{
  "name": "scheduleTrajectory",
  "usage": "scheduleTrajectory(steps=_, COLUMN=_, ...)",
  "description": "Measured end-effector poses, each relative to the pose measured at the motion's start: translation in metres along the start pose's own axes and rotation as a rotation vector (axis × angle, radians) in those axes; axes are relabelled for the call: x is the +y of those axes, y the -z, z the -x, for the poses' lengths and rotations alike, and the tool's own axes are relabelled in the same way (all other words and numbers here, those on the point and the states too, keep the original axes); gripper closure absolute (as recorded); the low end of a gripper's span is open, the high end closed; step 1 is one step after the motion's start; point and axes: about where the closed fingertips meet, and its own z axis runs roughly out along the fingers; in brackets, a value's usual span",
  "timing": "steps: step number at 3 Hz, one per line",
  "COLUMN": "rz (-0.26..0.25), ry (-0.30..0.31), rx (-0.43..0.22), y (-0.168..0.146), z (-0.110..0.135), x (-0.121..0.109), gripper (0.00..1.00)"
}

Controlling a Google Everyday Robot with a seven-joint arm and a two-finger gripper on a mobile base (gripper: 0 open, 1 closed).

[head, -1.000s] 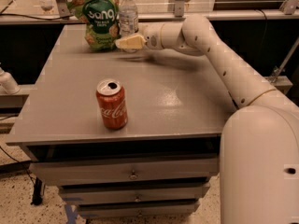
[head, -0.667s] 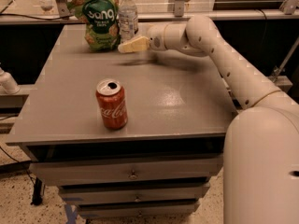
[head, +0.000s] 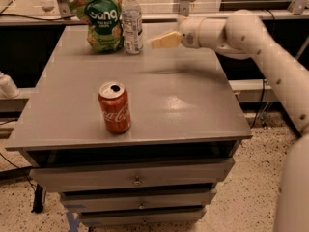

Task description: Move blue plastic bottle near green rice chip bag

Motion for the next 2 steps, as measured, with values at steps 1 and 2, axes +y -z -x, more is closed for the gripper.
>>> scheduleTrajectory(steps=1, rz=-0.127, ry=0.028, rx=-0.021, y=0.085, z=0.022, x=-0.022, gripper=0.0)
scheduleTrajectory(steps=2, rz=-0.257, ry=0.027, rx=-0.043, y=0.16, z=0.041, x=-0.036, gripper=0.0)
